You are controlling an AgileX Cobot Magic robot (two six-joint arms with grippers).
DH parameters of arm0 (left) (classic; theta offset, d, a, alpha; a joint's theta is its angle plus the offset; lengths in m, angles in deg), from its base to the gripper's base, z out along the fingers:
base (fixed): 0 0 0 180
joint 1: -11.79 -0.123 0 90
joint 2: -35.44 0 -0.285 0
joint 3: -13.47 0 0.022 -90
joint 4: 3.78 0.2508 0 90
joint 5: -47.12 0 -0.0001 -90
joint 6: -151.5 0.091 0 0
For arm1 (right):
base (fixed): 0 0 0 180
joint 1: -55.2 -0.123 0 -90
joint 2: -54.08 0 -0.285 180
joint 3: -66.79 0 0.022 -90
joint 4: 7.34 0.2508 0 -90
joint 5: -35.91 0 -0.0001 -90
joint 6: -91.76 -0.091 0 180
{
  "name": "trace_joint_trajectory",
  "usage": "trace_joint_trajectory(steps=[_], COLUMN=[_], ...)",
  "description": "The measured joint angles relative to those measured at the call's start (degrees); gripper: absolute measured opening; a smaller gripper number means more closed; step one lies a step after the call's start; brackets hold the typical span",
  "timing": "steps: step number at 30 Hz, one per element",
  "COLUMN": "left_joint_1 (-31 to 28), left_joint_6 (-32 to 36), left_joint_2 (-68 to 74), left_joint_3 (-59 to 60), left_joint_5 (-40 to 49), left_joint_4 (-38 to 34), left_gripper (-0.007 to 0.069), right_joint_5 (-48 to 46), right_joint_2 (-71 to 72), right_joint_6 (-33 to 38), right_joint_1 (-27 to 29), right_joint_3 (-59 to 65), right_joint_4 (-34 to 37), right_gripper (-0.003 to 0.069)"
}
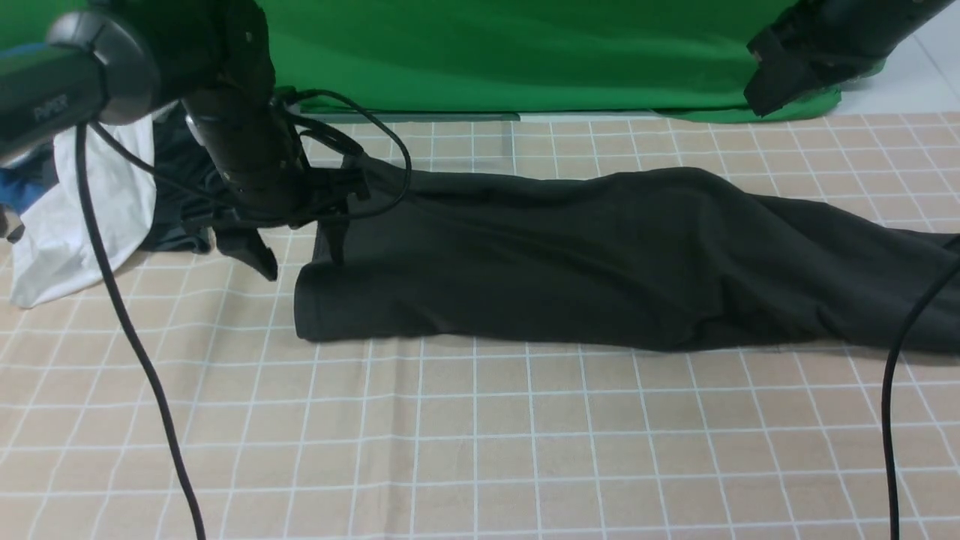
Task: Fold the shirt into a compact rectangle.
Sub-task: 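Pull the folded dark garment lengthwise by its ends to straighten it flat on the table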
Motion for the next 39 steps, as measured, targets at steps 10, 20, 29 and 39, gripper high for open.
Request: trace_joint_trajectory(steps=[10, 20, 29, 39], left_joint_1=[0.0, 0.0, 0.1, 0.1], left_joint_6=[2.6, 4.7, 3.7, 0.7], left_joint_2=[3.7, 1.7, -7.3, -7.4], left_joint_3=[0.0, 0.1, 10.5, 13.1], left_joint_5=[2.0, 4.4, 4.6, 4.4], left_joint_4=[-3.7, -2.8, 0.6, 9.1], left_gripper=[0.0198, 0.003, 0.003, 0.003], right_joint_5=[0.2, 0.7, 2.0, 5.8], right_joint_2=[0.0, 0.0, -0.3, -4.4], right_joint_6=[0.0, 1.4, 1.5, -2.4], right_joint_1=[0.0, 0.0, 0.0, 2.0], right_joint_3=[0.0, 0.0, 0.0, 0.1], right_joint_4=[0.2, 0.2, 0.2, -5.5], right_gripper=[0.0037, 0.0037, 0.0037, 0.0057])
